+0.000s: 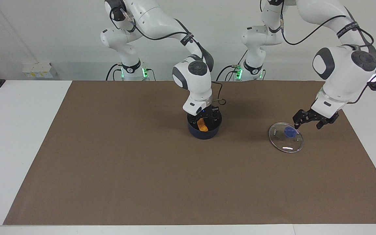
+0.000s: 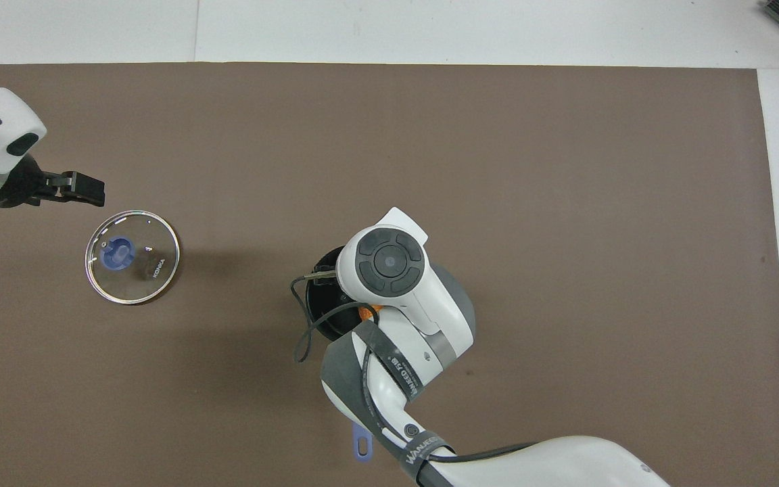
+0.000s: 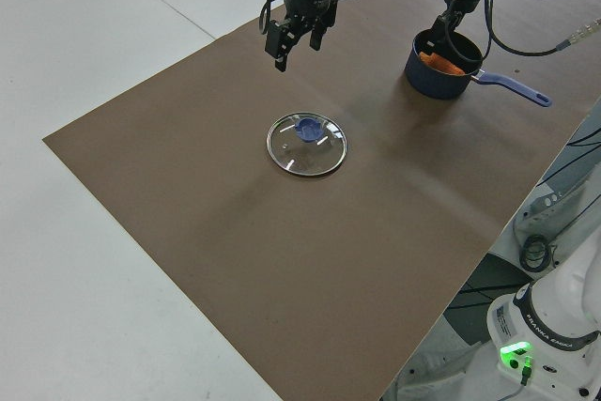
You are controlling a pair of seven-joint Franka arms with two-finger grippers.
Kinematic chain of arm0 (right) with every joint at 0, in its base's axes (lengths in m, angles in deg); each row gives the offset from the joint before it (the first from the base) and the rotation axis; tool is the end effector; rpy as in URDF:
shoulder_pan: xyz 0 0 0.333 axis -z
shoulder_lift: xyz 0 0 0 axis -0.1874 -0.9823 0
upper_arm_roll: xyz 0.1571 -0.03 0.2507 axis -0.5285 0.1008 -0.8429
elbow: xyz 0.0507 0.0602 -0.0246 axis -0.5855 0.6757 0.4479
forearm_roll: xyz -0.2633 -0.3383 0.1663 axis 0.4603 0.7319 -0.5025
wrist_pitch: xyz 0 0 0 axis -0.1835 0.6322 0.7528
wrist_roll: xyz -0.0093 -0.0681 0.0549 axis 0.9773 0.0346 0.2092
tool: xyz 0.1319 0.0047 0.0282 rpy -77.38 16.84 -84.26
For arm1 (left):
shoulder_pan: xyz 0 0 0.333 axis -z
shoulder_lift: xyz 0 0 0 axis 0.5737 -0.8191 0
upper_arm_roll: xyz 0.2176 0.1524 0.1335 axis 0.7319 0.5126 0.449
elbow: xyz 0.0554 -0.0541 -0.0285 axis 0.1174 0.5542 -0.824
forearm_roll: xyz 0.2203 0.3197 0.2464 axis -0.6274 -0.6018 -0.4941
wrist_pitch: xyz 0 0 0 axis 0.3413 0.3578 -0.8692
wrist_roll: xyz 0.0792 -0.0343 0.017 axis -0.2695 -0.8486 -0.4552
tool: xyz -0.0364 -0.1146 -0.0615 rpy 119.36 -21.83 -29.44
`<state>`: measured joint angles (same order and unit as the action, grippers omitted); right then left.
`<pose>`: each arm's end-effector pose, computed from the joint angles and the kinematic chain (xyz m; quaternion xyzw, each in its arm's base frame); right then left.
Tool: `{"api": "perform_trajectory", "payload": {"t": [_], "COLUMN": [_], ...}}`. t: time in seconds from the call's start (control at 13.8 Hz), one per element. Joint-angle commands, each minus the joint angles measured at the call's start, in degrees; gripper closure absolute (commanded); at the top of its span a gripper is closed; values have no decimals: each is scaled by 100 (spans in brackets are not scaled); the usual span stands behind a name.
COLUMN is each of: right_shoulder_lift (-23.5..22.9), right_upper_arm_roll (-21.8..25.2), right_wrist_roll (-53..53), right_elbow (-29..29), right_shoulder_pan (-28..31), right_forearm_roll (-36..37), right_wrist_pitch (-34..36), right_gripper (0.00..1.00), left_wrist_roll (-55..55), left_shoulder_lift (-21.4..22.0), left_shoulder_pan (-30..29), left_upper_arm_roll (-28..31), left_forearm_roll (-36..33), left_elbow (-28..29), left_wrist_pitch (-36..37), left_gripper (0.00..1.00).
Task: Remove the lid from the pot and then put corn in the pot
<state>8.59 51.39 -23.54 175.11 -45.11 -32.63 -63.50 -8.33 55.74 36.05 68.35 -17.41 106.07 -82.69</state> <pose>0.5608 0.4577 0.2680 -0.9963 -0.0290 -0.0329 0.0738 0.6729 0.0004 0.4456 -0.9992 0.0332 -0.0221 0.0027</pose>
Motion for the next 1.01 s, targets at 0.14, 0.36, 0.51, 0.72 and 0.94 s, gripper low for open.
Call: {"api": "perform_trajectory", "payload": {"t": [0.14, 0.36, 0.51, 0.72, 0.94], "right_shoulder_lift": [619, 1251, 1743, 2333, 2799], "right_upper_arm_roll": [4, 22, 31, 31, 31], "right_wrist_roll": [495, 479, 417, 85, -653], "right_elbow": [63, 159, 413, 546, 416], "right_shoulder_pan": [64, 354, 766, 1530, 2347], "right_forearm_roll": [-13, -30, -13, -13, -13], "right_wrist_pitch": [38, 643, 829, 1346, 2075], "right_gripper": [12, 12, 10, 8, 7], "left_wrist_roll": [-40, -92, -84, -75, -75], "left_shoulder_lift": [599, 521, 546, 573, 573], "left_shoulder_pan": [-34, -8, 1, -25, -34], "left_upper_arm_roll": [-22, -30, -22, -22, -22], "left_forearm_roll": [44, 70, 96, 96, 88], "left_elbow": [-276, -1013, -964, -928, -937], "left_wrist_pitch": [795, 1603, 1615, 1693, 1685], "left_gripper": [0, 0, 0, 0, 0]}}
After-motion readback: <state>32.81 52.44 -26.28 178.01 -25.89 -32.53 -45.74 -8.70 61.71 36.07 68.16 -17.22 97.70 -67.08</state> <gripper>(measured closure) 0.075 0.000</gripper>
